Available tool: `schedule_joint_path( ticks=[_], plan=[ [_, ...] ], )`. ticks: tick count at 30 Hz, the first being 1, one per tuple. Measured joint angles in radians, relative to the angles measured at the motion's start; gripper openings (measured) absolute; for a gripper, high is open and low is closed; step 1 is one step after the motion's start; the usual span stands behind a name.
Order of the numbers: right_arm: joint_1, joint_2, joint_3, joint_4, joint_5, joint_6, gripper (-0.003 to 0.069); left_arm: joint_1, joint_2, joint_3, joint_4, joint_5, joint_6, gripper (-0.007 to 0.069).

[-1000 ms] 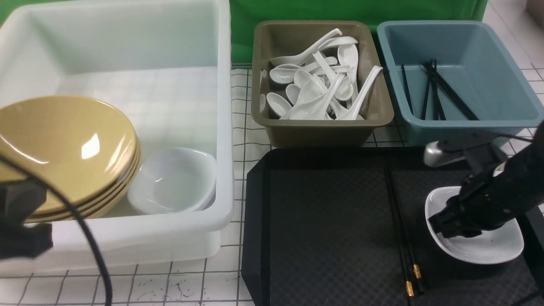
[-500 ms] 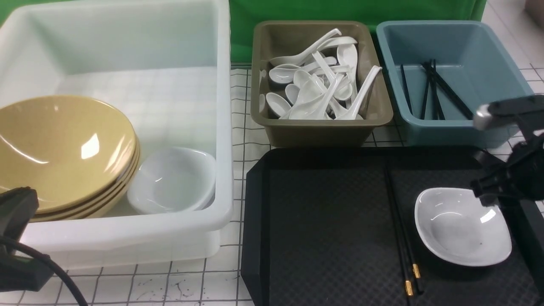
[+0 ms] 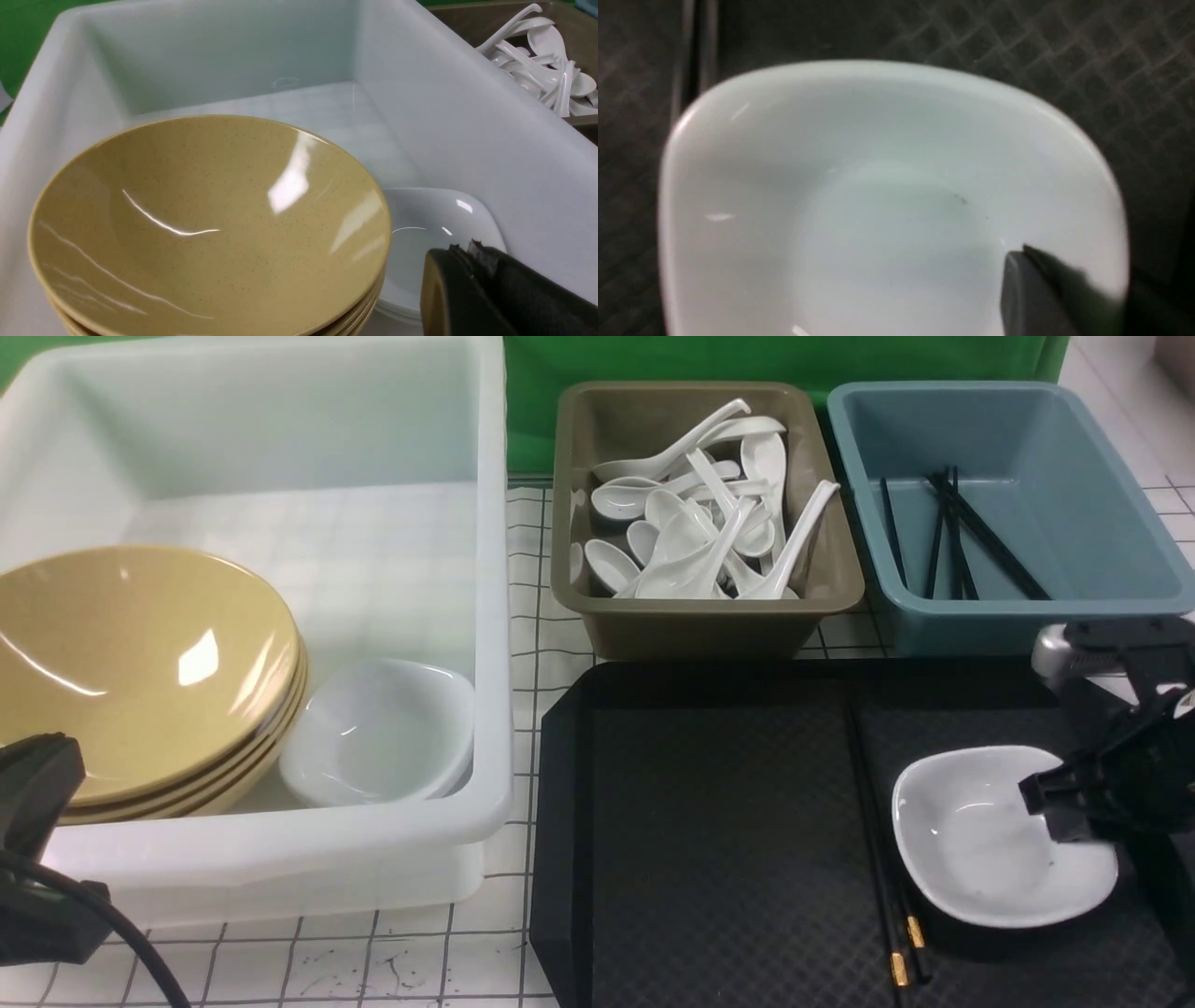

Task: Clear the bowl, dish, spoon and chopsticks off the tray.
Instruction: Use the right arm to grab the plate, then use the right arm to put the plate into the large storage box on the left

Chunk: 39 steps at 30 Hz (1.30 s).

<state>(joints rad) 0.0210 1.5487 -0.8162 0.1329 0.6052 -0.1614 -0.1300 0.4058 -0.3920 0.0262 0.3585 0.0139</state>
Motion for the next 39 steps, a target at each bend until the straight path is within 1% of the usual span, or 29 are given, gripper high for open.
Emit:
schedule_joint_path(
  ticks=[1,3,5,6,7,10,11,12,13,15,18,19,20,21,22,23,24,25,26,27,28,30,31,34,36,37,38,39],
  plan=[
    [0.002,-0.048,-0.018,0.006,0.028,-0.004,0.0119,0.0,0.0,0.0,0.0,-0.007,0.0,-0.0013],
    [0.011,-0.092,-0.047,0.01,0.052,-0.006,0.008,0.0,0.0,0.0,-0.004,-0.012,0.0,-0.0013],
    [0.036,-0.145,-0.109,0.028,0.074,-0.009,0.007,0.0,0.0,0.0,-0.01,-0.015,-0.001,-0.0013],
    [0.082,-0.174,-0.167,0.066,0.078,-0.013,0.007,0.0,0.0,0.0,-0.02,-0.018,-0.002,-0.0013],
    [0.089,-0.176,-0.167,0.066,0.078,-0.018,0.007,0.0,0.0,0.0,-0.026,-0.018,-0.002,-0.0013],
    [0.235,-0.174,-0.304,0.161,0.07,-0.037,0.007,0.0,0.0,0.0,-0.04,-0.018,-0.002,-0.0013],
    [0.27,-0.165,-0.321,0.179,0.068,-0.045,0.007,0.0,0.0,0.0,-0.042,-0.018,-0.002,-0.0013],
    [0.366,-0.126,-0.39,0.225,0.052,-0.065,0.007,0.0,0.0,0.0,-0.048,-0.018,-0.002,-0.0013],
    [0.39,-0.106,-0.415,0.238,0.044,-0.071,0.007,0.0,0.0,0.0,-0.051,-0.018,-0.002,-0.0013],
    [0.511,-0.023,-0.503,0.261,0.017,-0.094,0.007,0.0,0.0,0.0,-0.057,-0.018,-0.002,-0.0013],
    [0.617,0.135,-0.665,0.275,0.019,-0.106,0.007,0.0,0.0,0.0,-0.059,-0.018,-0.002,-0.0013],
    [0.64,0.191,-0.727,0.275,0.035,-0.106,0.007,0.0,0.0,0.0,-0.059,-0.018,-0.002,-0.0013],
    [0.647,0.202,-0.74,0.274,0.038,-0.106,0.007,0.0,0.0,0.0,-0.059,-0.018,-0.002,-0.0013],
    [0.667,0.289,-0.849,0.261,0.085,-0.097,0.007,0.0,0.0,0.0,-0.059,-0.018,-0.002,-0.0013],
    [0.672,0.32,-0.907,0.246,0.115,-0.086,0.007,0.0,0.0,0.0,-0.059,-0.018,-0.002,-0.0013],
    [0.681,0.41,-1.043,0.195,0.19,-0.028,0.007,0.0,0.0,0.0,-0.06,-0.018,-0.002,-0.0013],
    [0.681,0.419,-1.043,0.186,0.2,-0.02,0.007,0.0,0.0,0.0,-0.06,-0.018,-0.002,-0.0013],
    [0.684,0.463,-1.118,0.145,0.249,0.025,0.007,0.0,0.0,0.0,-0.06,-0.017,-0.002,-0.0013],
    [0.687,0.487,-1.162,0.118,0.276,0.044,0.007,0.0,0.0,0.0,-0.06,-0.016,-0.002,-0.0013],
    [0.693,0.536,-1.259,0.055,0.336,0.113,0.0071,0.0,0.0,0.0,-0.06,-0.012,-0.002,-0.0013],
    [0.701,0.57,-1.344,-0.003,0.381,0.153,0.0071,0.0,0.0,0.0,-0.06,-0.01,-0.002,-0.0013],
    [0.714,0.614,-1.431,-0.065,0.44,0.219,0.0074,0.0,0.0,0.0,-0.064,-0.009,-0.002,-0.0013],
    [0.716,0.614,-1.439,-0.07,0.445,0.224,0.0074,0.0,0.0,0.0,-0.065,-0.009,-0.002,-0.0013],
    [0.749,0.665,-1.522,-0.148,0.505,0.295,0.0094,0.0,0.0,0.0,-0.073,-0.008,-0.002,-0.0013],
    [0.773,0.688,-1.531,-0.188,0.522,0.34,0.012,0.0,0.0,0.0,-0.08,-0.008,-0.002,-0.0013],
    [0.784,0.701,-1.534,-0.207,0.529,0.355,0.0144,0.0,0.0,0.0,-0.085,-0.008,-0.002,-0.0013],
    [0.797,0.72,-1.534,-0.221,0.538,0.373,0.0183,0.0,0.0,0.0,-0.09,-0.008,-0.002,-0.0013],
    [0.797,0.72,-1.534,-0.221,0.538,0.373,0.0183,0.0,0.0,0.0,-0.091,-0.008,-0.002,-0.0013]
  ],
)
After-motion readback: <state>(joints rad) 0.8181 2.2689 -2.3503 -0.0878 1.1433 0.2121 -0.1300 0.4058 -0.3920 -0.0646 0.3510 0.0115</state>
